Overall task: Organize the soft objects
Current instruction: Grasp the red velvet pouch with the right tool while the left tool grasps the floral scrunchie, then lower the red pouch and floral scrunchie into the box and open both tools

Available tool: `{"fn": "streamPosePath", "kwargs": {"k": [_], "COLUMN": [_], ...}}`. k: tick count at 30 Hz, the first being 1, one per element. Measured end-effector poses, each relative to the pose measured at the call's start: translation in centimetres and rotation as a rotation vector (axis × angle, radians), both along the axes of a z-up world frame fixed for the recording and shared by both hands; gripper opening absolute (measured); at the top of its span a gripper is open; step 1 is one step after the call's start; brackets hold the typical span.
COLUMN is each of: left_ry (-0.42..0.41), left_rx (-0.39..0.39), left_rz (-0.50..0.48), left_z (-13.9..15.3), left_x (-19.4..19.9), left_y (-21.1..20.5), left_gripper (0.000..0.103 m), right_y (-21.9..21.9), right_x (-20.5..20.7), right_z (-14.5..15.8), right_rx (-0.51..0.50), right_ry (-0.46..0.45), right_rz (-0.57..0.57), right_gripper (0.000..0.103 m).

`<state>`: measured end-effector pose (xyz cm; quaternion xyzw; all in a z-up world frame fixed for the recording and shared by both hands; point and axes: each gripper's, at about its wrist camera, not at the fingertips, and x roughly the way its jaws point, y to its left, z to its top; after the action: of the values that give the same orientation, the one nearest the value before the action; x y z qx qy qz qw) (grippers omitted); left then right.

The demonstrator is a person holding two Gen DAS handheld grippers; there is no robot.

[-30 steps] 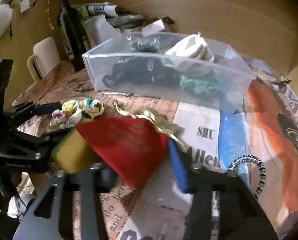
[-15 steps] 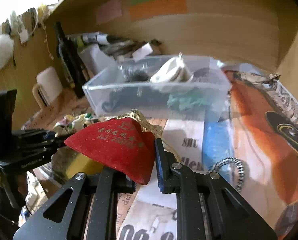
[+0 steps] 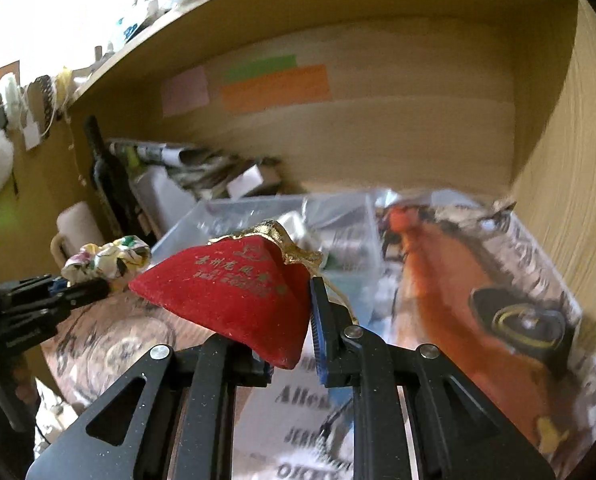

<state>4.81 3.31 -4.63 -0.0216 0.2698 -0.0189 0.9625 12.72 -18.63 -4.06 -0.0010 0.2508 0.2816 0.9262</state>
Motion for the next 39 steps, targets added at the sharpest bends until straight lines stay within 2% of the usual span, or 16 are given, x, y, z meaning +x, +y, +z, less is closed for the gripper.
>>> {"fn": "streamPosePath", "kwargs": {"k": [8, 13, 18, 22, 24, 25, 27, 29, 30, 32, 39], "left_ry": [0.019, 0.077, 0.157, 0.191, 0.193, 0.187, 0.175, 0.147, 0.141, 0.133, 0.098], "left_rx": [-0.009, 0.001, -0.005, 0.0, 0.006, 0.01, 0.021, 0.034, 0.037, 0.029, 0.0], "left_rz": [-0.011, -0.008, -0.015, -0.025, -0.037, -0.04, -0.04, -0.036, -0.036, -0.038, -0.017], "left_z": [0.7, -0.5, -2.4, -3.4, -3.6, -3.6, -3.5, -3.2, -3.1, -2.8, -1.4], "left_x": [5.3, 9.0, 12.3, 13.4, 13.3, 13.1, 12.8, 12.3, 12.2, 11.7, 10.0], "left_y": [0.6, 0.8, 0.9, 0.9, 0.7, 0.6, 0.4, 0.3, 0.3, 0.4, 0.8], "left_gripper": [0.018, 0.018, 0.018, 0.019, 0.027, 0.03, 0.048, 0.055, 0.056, 0.056, 0.069], "right_y": [0.9, 2.2, 3.5, 3.9, 4.0, 4.0, 4.0, 4.1, 4.1, 4.1, 3.3], "right_x": [4.0, 8.2, 11.8, 12.3, 12.2, 12.0, 11.8, 11.5, 11.2, 10.8, 8.0], "right_z": [1.6, 0.5, -2.0, -3.5, -3.7, -3.8, -3.7, -3.6, -3.5, -3.3, -2.3], "right_rx": [-0.018, -0.057, -0.119, -0.177, -0.2, -0.208, -0.212, -0.214, -0.216, -0.229, -0.235], "right_ry": [-0.035, 0.029, 0.13, 0.164, 0.168, 0.166, 0.168, 0.175, 0.175, 0.164, 0.112], "right_rz": [-0.028, -0.034, -0.055, -0.065, -0.056, -0.052, -0.038, -0.024, -0.019, -0.023, 0.006], "right_gripper": [0.014, 0.014, 0.014, 0.015, 0.017, 0.019, 0.024, 0.031, 0.034, 0.05, 0.07]}}
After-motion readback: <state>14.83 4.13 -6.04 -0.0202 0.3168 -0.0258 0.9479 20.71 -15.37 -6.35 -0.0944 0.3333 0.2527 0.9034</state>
